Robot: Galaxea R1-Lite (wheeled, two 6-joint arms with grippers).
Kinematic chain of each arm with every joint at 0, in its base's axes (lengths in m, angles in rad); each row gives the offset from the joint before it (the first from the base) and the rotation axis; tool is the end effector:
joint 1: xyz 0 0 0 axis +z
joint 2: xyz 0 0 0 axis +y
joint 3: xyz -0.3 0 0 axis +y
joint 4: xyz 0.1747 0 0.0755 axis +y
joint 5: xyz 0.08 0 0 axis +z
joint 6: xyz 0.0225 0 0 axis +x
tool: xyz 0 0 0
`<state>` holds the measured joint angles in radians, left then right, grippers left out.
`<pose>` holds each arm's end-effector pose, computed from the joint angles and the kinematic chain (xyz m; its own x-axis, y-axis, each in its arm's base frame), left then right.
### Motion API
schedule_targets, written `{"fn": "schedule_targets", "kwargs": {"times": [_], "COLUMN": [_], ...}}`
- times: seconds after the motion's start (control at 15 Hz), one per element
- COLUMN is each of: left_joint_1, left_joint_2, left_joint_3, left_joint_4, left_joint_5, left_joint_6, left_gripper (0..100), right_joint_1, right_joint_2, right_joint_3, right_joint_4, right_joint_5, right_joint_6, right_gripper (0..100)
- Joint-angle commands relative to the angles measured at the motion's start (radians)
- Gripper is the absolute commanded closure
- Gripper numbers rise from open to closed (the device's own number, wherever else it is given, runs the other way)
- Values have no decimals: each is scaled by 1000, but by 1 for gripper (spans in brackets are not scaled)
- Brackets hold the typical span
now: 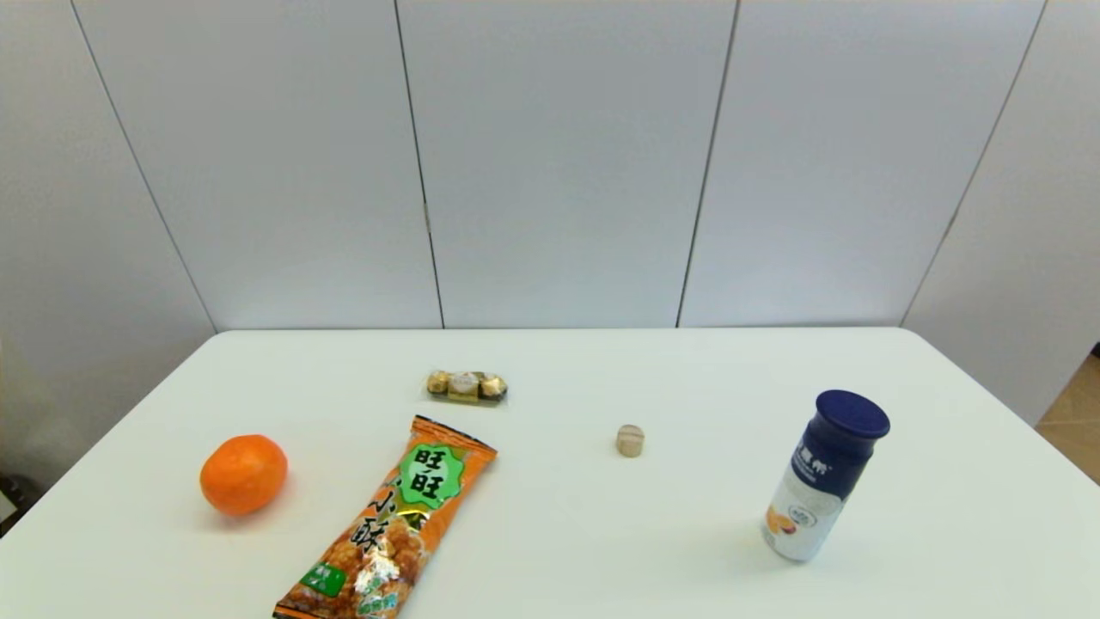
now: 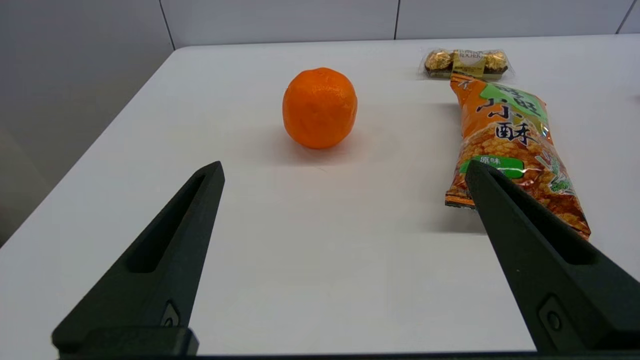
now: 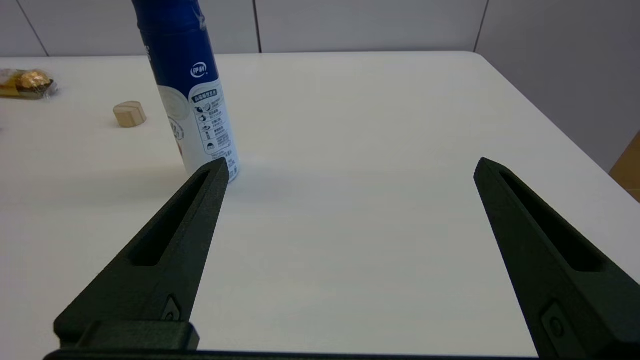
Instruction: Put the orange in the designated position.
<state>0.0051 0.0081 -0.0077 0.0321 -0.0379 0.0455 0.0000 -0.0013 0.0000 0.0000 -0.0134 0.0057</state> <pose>-0.0228 -0.0010 0.0745 0.9989 -0.0328 -0.0325 0.0342 0.9984 0.0442 -0.0229 -0.0003 0.0755 0.9999 -0.0134 0.0013 0.0134 0.9999 0.0057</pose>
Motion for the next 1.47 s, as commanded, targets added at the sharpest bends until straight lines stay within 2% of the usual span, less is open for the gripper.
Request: {"fn": "schedule_targets", "kwargs": {"times": [0.07,0.27,0.47,0.6,0.73,0.87,1.27,1.47], "left_joint_1": [13,75,85,113,113,102,-7,-16], "left_joint_2": [196,471,777,938,1092,1201,1409,1480], "left_joint_3": [-218,-453,-681,-776,-897,-962,-989,-1000], "left_joint_4": [138,218,370,451,597,669,643,635], "left_joint_5": [-4,-2,3,0,0,0,-4,-4], "left_joint_6": [59,86,91,97,100,99,97,97], "left_gripper": [0,0,0,0,0,0,0,0], "right_joint_1": [0,0,0,0,0,0,0,0], "right_joint_2": [1,1,1,1,1,1,1,1], "right_joint_3": [0,0,0,0,0,0,0,0], "right_joint_4": [0,0,0,0,0,0,0,0], "right_joint_5": [0,0,0,0,0,0,0,0], "right_joint_6": [0,0,0,0,0,0,0,0], "right_gripper": [0,0,0,0,0,0,0,0]}}
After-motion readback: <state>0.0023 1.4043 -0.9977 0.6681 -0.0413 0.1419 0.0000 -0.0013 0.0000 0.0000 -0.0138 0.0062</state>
